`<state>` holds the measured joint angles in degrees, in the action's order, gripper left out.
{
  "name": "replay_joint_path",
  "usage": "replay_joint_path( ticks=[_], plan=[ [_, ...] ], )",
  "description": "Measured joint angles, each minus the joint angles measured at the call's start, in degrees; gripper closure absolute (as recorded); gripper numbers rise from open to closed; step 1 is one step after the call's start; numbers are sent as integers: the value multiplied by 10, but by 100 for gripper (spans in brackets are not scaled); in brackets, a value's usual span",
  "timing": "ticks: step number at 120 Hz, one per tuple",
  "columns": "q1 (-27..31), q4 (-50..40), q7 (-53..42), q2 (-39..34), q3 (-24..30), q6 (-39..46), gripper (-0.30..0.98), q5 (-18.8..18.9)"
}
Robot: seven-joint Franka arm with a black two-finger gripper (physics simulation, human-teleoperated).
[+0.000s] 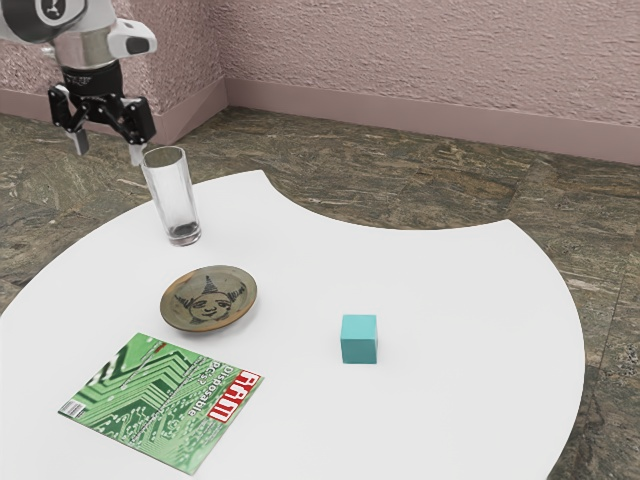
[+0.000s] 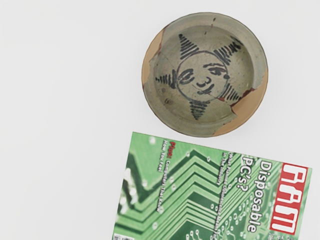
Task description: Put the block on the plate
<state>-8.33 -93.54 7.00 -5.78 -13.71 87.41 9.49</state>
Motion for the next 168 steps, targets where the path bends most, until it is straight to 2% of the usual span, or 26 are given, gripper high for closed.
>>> replay_joint_path(
  ticks=[30,42,57,86,109,127,168],
  plan=[
    [0,1,14,17,10,4,0,-1],
    [0,1,17,58,13,17,0,-2],
    [13,-2,25,111,47,53,0,-25],
    [-95,-45,75,177,74,174,0,-83],
    [-118,-42,123,254,84,252,0,-125],
    [-136,-34,160,289,85,284,0,-134],
    [-138,9,221,361,85,341,0,-134]
  ],
)
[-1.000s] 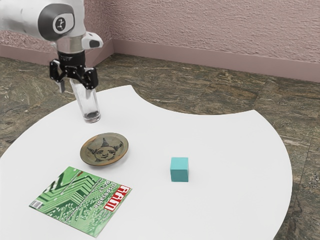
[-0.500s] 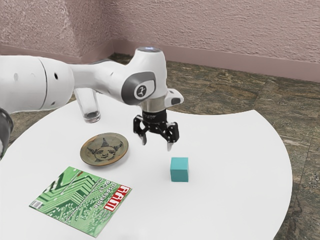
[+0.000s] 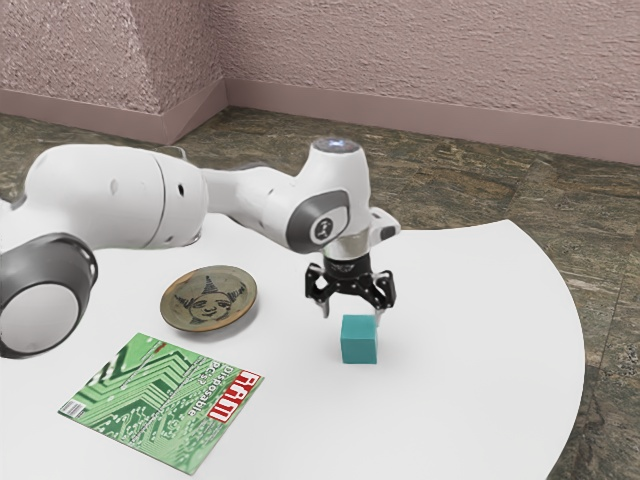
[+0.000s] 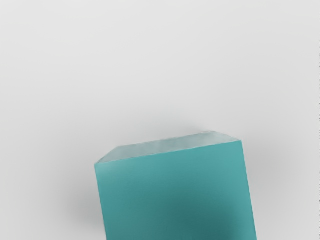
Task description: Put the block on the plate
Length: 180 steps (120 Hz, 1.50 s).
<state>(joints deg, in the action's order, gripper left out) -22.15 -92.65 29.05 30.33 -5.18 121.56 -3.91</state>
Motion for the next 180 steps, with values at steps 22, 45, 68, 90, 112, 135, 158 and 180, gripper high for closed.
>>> replay_joint_path(
  ticks=[22,45,68,90,112,135,158,180],
  plan=[
    [-6,8,23,18,0,20,0,-1],
    [-9,-5,42,18,1,34,0,-8],
    [-9,-8,56,27,1,42,0,-9],
    [-9,-18,65,32,0,50,0,-10],
    [-8,-21,71,39,0,58,0,-8],
    [-8,-20,75,41,0,65,1,-5],
    [-8,-19,78,40,0,68,19,-5],
    [-8,-19,80,40,0,69,29,-5]
  ],
)
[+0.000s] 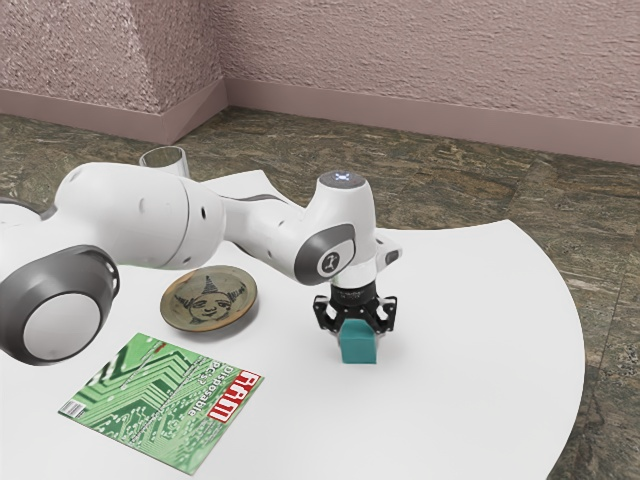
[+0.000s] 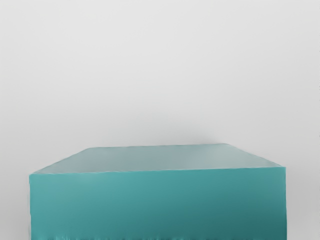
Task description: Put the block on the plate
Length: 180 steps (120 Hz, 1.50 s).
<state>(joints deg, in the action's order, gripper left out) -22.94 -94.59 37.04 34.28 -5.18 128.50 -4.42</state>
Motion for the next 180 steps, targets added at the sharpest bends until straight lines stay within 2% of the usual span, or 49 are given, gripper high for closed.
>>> replay_joint_path(
  ticks=[22,36,50,65,97,119,136,149,165,180],
  plan=[
    [0,0,4,-17,-1,-3,31,4],
    [10,-1,6,-49,-5,-17,31,22],
    [55,-1,5,-80,-5,-34,30,52],
    [100,-1,0,-98,-5,-56,29,66],
    [209,-2,-34,-99,1,-80,29,69],
    [292,-14,-70,-86,45,-85,29,65],
    [302,-68,-92,-112,49,-86,29,50],
    [302,-78,-107,-123,48,-87,17,44],
    [300,-82,-121,-147,47,-89,9,43],
    [265,-85,-133,-201,44,-105,5,45]
  ],
)
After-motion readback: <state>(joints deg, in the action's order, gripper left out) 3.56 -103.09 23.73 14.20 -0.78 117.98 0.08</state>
